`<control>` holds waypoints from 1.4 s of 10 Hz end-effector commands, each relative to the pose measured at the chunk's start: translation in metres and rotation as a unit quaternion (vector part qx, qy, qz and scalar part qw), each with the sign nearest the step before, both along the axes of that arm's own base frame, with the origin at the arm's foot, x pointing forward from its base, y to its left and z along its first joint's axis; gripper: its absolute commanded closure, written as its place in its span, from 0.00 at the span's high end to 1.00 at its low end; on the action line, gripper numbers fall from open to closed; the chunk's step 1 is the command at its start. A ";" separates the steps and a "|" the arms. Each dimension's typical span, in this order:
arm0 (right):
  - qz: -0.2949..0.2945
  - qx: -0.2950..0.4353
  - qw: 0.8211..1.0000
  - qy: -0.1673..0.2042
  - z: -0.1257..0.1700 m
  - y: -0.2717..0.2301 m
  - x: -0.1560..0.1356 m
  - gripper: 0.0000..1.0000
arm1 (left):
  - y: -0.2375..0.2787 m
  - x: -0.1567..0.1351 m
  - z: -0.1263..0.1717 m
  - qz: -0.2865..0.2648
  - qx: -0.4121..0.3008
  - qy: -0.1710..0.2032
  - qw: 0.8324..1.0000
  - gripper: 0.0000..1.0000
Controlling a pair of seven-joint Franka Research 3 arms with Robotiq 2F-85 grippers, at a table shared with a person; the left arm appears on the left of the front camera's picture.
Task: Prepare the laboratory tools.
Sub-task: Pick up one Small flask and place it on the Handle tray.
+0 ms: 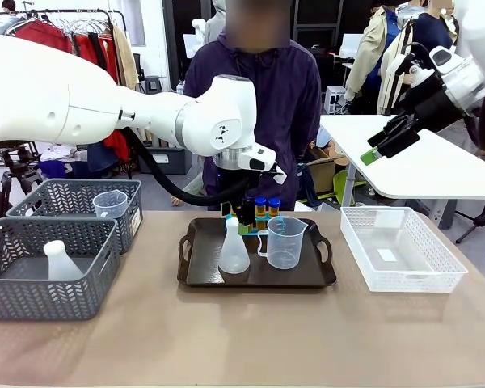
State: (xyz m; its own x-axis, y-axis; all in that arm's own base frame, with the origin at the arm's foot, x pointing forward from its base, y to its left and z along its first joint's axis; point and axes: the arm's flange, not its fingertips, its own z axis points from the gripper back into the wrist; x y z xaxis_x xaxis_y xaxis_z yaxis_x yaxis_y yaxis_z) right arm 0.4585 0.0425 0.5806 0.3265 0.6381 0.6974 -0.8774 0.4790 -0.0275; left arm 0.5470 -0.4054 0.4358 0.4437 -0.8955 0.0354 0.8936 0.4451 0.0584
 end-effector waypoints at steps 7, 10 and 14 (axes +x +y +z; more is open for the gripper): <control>0.003 0.009 1.000 -0.002 0.001 0.000 0.000 1.00 | 0.079 -0.022 0.116 -0.058 -0.142 -0.051 0.987 1.00; 0.003 0.009 1.000 -0.002 0.001 0.000 0.000 1.00 | 0.118 -0.025 0.152 -0.074 -0.208 -0.065 0.973 1.00; 0.003 0.009 1.000 -0.002 0.001 0.000 0.000 1.00 | 0.155 -0.021 0.184 -0.084 -0.240 -0.090 0.963 1.00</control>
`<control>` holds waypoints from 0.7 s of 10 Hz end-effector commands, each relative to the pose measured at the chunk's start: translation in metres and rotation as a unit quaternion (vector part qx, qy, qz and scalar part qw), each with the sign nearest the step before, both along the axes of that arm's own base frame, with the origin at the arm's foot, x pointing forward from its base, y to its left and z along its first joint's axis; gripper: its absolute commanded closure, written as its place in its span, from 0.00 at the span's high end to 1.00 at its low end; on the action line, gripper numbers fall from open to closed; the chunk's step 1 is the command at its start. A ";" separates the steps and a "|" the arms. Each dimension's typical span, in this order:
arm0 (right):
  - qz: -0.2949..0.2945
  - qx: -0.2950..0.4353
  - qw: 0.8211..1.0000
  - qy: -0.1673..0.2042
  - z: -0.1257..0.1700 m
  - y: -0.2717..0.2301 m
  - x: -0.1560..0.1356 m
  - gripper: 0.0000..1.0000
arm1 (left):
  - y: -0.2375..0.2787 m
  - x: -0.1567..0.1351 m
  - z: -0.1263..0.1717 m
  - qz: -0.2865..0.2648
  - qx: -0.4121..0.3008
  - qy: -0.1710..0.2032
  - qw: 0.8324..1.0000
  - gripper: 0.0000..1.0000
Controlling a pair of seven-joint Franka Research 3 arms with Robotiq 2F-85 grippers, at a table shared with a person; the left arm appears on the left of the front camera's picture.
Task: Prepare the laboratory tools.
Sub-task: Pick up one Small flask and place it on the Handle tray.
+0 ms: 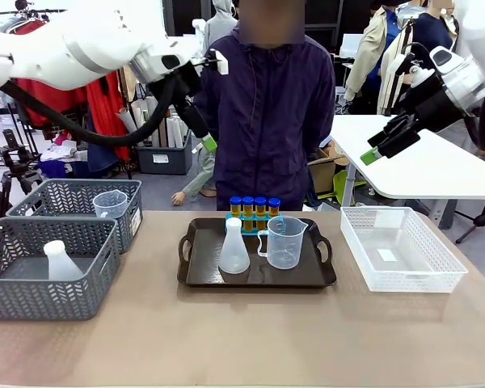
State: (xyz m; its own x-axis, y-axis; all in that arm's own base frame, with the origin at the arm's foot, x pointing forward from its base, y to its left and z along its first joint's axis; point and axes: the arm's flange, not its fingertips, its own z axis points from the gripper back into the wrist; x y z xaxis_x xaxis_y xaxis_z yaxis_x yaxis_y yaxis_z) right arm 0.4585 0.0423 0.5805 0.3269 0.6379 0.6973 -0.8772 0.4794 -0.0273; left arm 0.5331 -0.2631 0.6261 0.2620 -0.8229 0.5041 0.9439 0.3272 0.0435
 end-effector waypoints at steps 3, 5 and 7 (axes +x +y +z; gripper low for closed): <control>0.003 0.009 1.000 -0.003 0.001 0.000 0.000 1.00 | 0.026 -0.001 -0.001 -0.016 -0.031 -0.016 0.999 1.00; 0.003 0.009 1.000 -0.003 0.001 0.000 0.000 1.00 | 0.024 0.002 0.002 -0.015 -0.031 -0.020 0.999 1.00; 0.003 0.009 1.000 -0.003 0.001 0.000 0.000 1.00 | 0.025 0.003 0.003 -0.012 -0.031 -0.024 0.999 1.00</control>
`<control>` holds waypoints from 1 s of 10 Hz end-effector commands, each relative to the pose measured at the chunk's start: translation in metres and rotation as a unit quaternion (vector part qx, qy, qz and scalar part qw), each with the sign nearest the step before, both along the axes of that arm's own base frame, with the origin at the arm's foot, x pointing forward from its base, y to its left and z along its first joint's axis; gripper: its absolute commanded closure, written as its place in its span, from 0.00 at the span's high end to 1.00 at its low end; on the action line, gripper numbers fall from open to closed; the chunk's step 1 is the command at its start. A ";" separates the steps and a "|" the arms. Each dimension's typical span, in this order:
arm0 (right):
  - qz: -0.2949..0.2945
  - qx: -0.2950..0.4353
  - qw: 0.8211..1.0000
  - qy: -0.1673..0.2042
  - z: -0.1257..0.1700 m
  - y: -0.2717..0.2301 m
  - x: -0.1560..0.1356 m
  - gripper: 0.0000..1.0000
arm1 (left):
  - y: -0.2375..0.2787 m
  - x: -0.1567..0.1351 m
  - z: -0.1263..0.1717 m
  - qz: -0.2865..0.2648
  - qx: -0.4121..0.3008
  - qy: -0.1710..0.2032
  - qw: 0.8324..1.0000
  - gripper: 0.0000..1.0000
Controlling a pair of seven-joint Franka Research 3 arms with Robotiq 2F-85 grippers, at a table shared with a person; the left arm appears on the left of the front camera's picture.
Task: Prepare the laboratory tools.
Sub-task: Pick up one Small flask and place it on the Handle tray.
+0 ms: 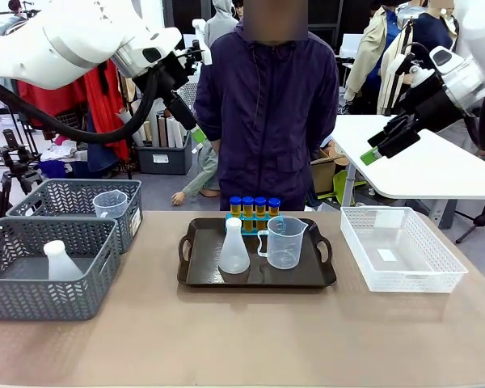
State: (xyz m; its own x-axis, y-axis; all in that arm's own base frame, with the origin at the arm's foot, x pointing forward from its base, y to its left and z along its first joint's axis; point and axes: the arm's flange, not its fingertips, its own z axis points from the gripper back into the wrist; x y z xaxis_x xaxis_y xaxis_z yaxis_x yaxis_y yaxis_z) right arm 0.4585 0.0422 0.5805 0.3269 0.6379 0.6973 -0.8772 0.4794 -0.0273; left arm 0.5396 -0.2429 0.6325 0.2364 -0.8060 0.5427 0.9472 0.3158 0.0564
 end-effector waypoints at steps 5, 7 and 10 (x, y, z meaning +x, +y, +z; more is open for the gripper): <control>0.003 0.009 1.000 -0.003 0.001 0.001 0.000 1.00 | 0.000 0.000 0.001 0.001 -0.001 -0.003 1.000 1.00; 0.003 0.009 1.000 -0.003 0.001 0.001 0.000 1.00 | 0.000 0.000 0.001 0.001 -0.001 -0.003 1.000 1.00; 0.003 0.009 1.000 -0.003 0.001 0.001 0.000 1.00 | 0.000 0.000 0.001 0.001 -0.001 -0.003 1.000 1.00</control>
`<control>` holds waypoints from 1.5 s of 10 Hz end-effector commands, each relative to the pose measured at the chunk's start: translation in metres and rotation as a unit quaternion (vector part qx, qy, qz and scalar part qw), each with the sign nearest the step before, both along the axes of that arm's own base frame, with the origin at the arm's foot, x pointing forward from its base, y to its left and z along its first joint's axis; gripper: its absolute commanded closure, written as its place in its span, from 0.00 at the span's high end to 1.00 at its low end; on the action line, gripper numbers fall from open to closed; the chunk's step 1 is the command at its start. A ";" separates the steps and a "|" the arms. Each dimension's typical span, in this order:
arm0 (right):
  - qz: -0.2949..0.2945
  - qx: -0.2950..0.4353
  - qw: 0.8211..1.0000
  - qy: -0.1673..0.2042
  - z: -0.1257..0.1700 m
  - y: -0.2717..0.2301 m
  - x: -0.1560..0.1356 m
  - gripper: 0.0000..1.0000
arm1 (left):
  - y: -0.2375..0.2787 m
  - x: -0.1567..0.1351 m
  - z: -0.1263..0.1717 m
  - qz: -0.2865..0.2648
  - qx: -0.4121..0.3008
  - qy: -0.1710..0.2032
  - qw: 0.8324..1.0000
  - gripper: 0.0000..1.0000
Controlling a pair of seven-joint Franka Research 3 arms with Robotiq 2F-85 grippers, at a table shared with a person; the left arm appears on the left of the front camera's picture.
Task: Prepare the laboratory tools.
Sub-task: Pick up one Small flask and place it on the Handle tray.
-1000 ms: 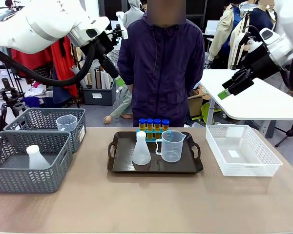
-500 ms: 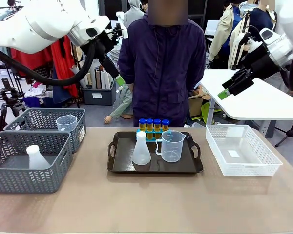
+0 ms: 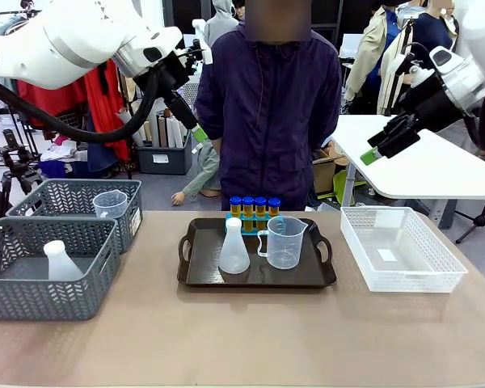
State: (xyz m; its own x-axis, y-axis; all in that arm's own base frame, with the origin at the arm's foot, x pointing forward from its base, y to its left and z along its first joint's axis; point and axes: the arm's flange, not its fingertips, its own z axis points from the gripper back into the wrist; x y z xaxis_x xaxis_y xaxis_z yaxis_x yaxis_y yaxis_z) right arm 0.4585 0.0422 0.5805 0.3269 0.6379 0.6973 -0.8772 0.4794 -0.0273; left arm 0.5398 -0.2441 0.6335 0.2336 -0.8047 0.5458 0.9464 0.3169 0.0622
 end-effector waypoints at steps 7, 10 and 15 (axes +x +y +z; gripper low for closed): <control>0.003 0.009 1.000 -0.003 0.001 0.001 0.000 1.00 | 0.001 0.000 0.001 0.001 0.000 0.000 1.000 1.00; 0.003 0.009 1.000 -0.003 0.001 0.001 0.000 1.00 | 0.001 0.000 0.001 0.001 0.000 0.000 1.000 1.00; 0.003 0.009 1.000 -0.003 0.001 0.001 0.000 1.00 | 0.001 0.000 0.001 0.001 0.000 0.000 1.000 1.00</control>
